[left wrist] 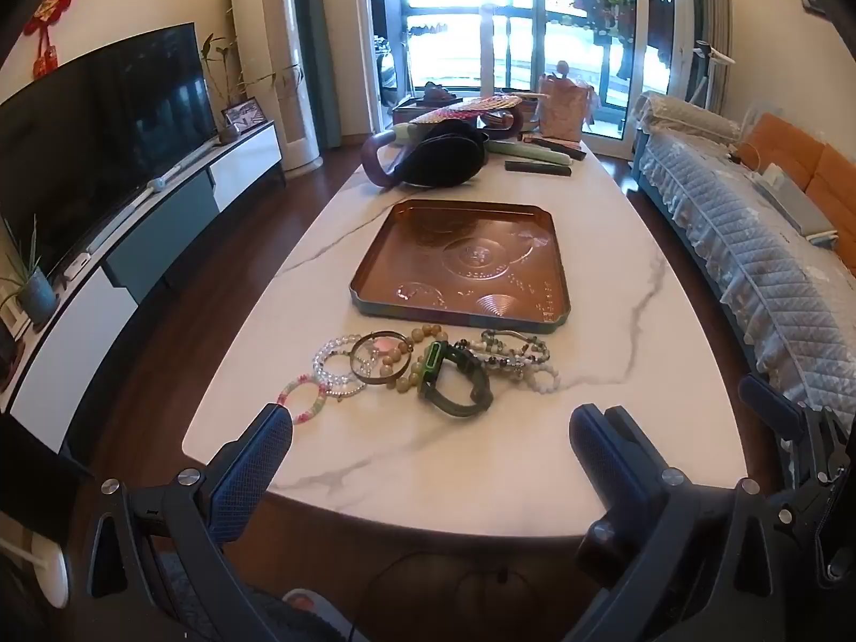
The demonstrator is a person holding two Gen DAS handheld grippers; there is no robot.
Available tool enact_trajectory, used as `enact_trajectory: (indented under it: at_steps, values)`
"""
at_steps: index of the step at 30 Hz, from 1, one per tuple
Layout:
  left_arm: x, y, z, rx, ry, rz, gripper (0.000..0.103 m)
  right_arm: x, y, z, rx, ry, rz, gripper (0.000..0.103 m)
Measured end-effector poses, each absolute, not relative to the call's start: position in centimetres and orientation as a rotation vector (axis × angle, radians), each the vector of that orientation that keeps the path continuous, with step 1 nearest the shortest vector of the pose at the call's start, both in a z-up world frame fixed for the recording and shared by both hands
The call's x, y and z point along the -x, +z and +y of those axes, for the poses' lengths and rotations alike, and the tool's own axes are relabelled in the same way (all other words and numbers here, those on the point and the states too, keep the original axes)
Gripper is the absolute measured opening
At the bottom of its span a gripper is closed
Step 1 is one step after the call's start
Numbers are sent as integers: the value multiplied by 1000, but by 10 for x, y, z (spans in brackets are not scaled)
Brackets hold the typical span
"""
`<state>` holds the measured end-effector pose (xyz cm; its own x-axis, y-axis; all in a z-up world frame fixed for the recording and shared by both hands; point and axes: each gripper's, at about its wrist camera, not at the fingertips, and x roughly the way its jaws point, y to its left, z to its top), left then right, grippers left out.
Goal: Organize jewelry
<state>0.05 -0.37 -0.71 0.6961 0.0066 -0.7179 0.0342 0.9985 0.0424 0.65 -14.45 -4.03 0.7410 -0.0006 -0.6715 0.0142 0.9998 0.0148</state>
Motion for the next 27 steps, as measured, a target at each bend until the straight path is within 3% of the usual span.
enact_trajectory:
  at_steps: [27]
  values:
    - [1,-10,-3,-50,-19,804,103,-6,-41,-144,-22,-8,740,102]
